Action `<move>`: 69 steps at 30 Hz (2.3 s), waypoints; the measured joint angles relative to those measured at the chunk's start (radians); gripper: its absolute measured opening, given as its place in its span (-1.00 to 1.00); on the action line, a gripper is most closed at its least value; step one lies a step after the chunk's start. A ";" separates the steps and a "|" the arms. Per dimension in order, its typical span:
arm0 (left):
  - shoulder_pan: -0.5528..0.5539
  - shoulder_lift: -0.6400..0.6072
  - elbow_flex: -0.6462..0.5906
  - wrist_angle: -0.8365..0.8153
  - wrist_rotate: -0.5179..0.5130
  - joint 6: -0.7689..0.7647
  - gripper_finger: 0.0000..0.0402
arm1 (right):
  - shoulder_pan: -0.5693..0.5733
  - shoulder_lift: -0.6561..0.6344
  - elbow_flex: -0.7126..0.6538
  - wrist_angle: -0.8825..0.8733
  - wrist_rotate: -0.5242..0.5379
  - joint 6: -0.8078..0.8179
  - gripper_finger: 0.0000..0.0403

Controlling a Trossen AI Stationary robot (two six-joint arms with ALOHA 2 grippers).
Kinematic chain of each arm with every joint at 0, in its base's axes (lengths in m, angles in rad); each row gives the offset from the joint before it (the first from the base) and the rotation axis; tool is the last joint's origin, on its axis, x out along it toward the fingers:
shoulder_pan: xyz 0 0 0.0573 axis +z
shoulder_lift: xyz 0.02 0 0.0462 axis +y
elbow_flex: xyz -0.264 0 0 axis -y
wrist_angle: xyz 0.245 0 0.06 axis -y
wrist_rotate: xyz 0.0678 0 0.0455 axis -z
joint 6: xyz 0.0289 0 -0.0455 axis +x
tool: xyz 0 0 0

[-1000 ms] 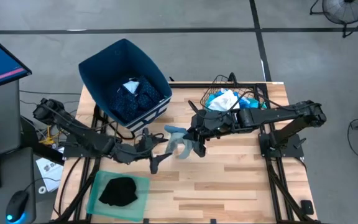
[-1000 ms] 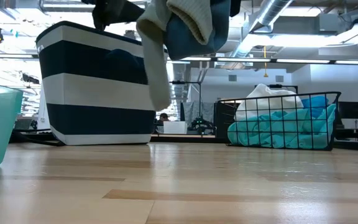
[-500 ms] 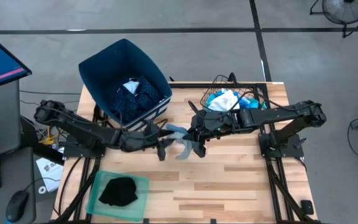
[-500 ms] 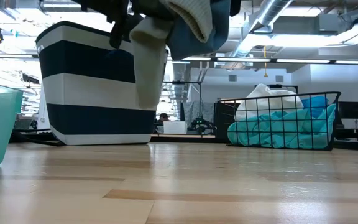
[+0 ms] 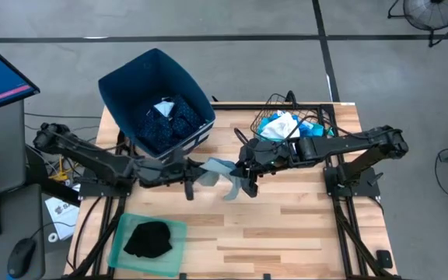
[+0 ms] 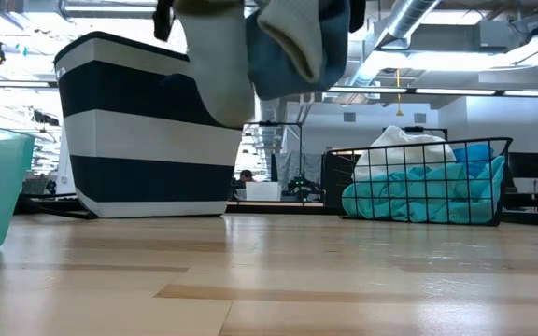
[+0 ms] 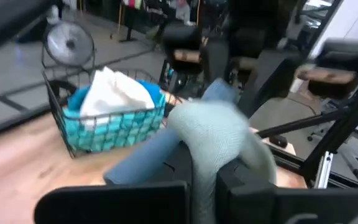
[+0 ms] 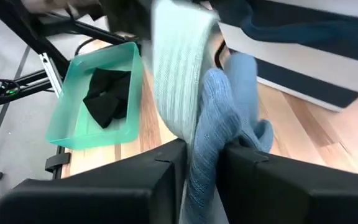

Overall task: Pick & Place Cloths
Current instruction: Put the gray sock into the blue bin

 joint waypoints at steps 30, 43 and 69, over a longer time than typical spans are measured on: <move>-0.601 -0.329 0.000 -0.569 0.038 -0.456 -1.00 | 0.000 0.000 -0.006 -0.103 -0.001 0.021 -0.09; -0.617 -0.066 0.000 -0.741 0.311 -0.607 -1.00 | 0.001 0.000 -0.006 -0.106 -0.001 0.021 -0.16; -0.678 0.151 0.000 -0.751 0.637 -0.947 -0.31 | 0.004 0.247 -0.006 -0.100 0.001 -0.016 0.20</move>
